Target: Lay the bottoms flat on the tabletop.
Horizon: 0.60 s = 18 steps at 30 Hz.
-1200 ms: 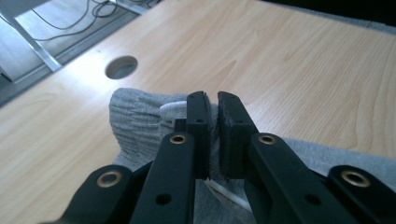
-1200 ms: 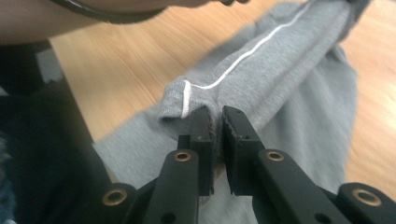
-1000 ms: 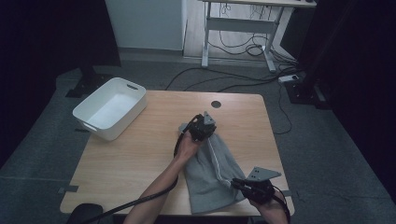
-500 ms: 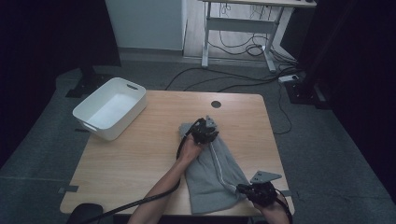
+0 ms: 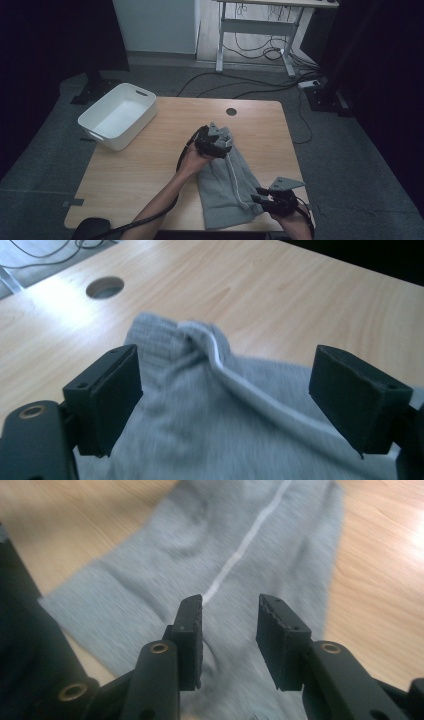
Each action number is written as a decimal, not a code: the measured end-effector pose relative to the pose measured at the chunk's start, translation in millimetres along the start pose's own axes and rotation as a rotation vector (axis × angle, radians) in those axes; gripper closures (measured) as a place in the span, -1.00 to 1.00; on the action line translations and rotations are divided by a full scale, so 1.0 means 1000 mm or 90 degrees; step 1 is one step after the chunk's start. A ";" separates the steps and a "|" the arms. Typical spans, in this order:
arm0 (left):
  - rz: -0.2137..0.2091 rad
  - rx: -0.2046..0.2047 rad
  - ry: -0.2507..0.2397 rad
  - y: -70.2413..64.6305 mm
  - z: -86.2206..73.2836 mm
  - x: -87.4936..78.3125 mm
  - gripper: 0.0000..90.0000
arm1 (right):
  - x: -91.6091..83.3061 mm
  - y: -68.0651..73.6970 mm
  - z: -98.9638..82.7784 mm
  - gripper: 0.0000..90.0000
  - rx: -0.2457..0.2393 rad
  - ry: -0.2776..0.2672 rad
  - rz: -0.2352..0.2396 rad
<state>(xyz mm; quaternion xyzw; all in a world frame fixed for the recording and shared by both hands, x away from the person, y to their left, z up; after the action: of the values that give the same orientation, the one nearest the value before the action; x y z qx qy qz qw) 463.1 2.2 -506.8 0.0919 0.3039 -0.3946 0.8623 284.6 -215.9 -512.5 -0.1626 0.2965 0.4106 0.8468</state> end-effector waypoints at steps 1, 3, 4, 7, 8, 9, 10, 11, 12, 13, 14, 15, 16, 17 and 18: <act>0.000 0.000 0.004 0.000 -0.003 -0.003 -0.74 | 0.003 0.003 0.004 0.37 -0.004 0.001 0.005; 0.005 0.006 0.018 0.001 -0.013 -0.010 -0.84 | 0.011 0.008 0.010 0.35 -0.012 0.010 0.015; 0.009 0.016 0.029 0.001 -0.019 -0.014 -0.87 | 0.015 0.009 0.012 0.33 -0.016 0.013 0.019; 0.012 0.023 0.050 0.002 -0.037 -0.021 -0.95 | 0.029 0.014 0.016 0.28 -0.023 0.031 0.026; 0.012 0.024 0.056 0.003 -0.043 -0.024 -0.95 | 0.033 0.015 0.016 0.28 -0.022 0.036 0.026; 0.013 0.022 0.062 0.003 -0.049 -0.026 -0.95 | 0.038 0.015 0.015 0.27 -0.017 0.043 0.028; 0.015 0.021 0.066 0.005 -0.055 -0.028 -0.95 | 0.042 0.016 0.014 0.27 -0.012 0.051 0.030; 0.015 0.019 0.068 0.006 -0.060 -0.029 -0.95 | 0.046 0.016 0.012 0.27 -0.011 0.061 0.028; 0.015 0.014 0.070 0.007 -0.065 -0.031 -0.94 | 0.049 0.017 0.010 0.27 -0.009 0.068 0.027; 0.019 0.012 0.075 0.009 -0.072 -0.032 -0.94 | 0.052 0.017 0.008 0.27 -0.009 0.077 0.025; 0.021 0.010 0.077 0.010 -0.076 -0.032 -0.94 | 0.056 0.018 0.005 0.27 -0.011 0.089 0.023; 0.023 0.007 0.081 0.012 -0.083 -0.033 -0.94 | 0.058 0.018 0.003 0.27 -0.012 0.098 0.019; 0.026 0.005 0.087 0.014 -0.088 -0.032 -0.93 | 0.061 0.019 0.001 0.30 -0.014 0.112 0.013; 0.029 0.004 0.090 0.015 -0.091 -0.031 -0.93 | 0.064 0.020 -0.001 0.36 -0.015 0.123 0.011; 0.031 0.003 0.097 0.017 -0.096 -0.030 -0.93 | 0.065 0.020 -0.003 0.47 -0.017 0.132 0.010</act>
<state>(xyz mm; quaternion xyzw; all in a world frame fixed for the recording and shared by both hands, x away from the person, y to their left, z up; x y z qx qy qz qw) 417.4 70.3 -566.8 0.1313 0.3653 -0.3661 0.8457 299.4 -165.8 -556.7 -0.2132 0.3783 0.4024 0.8060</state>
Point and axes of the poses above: each handheld gripper's, and its own axes: x roughly forward along the jaws, z roughly out of its top, y roughly to its left, the point moved 4 cm from there along x, roughly forward along the jaws, and after that the axes turned 8 degrees about -x, right-handed, at the moved point
